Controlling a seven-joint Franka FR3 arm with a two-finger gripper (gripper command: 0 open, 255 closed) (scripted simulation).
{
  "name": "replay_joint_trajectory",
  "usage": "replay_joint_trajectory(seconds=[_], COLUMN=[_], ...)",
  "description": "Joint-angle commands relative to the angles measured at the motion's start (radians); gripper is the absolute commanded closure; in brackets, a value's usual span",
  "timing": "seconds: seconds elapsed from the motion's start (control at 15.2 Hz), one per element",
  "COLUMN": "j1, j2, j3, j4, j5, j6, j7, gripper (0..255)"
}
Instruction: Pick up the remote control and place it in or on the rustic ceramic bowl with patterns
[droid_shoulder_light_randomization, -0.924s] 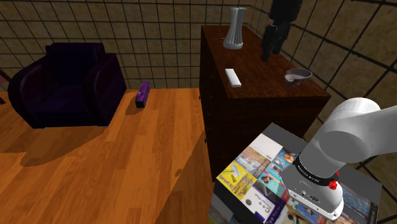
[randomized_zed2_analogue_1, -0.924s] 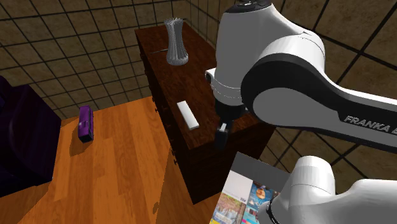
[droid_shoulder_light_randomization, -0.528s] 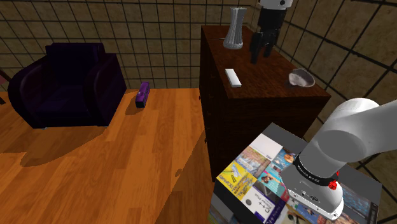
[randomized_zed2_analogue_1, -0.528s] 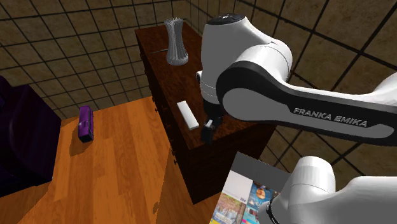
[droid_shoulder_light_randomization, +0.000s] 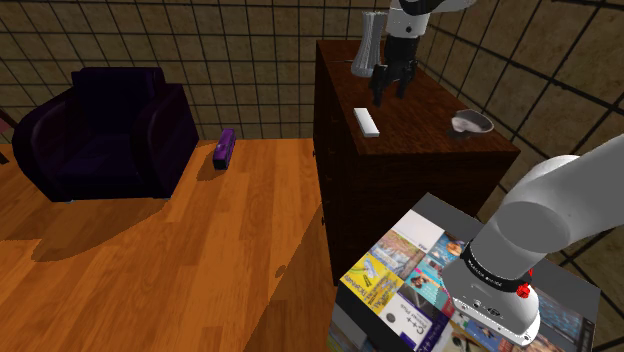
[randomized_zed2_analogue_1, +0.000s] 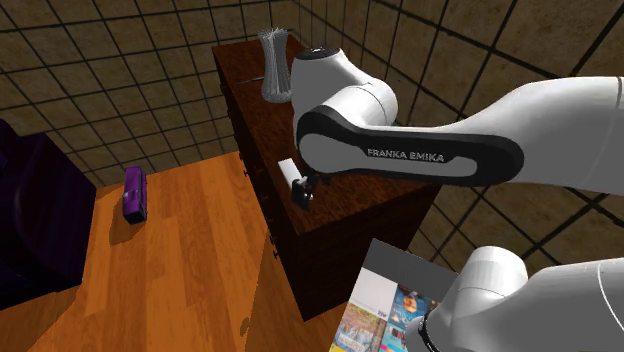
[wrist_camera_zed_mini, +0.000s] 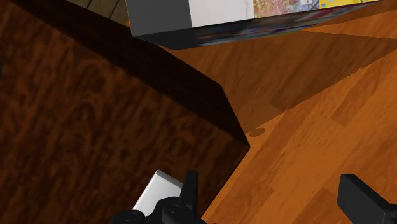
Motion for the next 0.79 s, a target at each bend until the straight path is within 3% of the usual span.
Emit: replay_joint_trajectory(seconds=[0.0,0.73], j1=[-0.010,-0.071], j2=[0.070,0.445], j3=[-0.008,-0.078], j4=[0.023,0.211], j5=[0.001,0.031], j6=[0.049,0.238], j7=[0.017,0.061], gripper=[0,0])
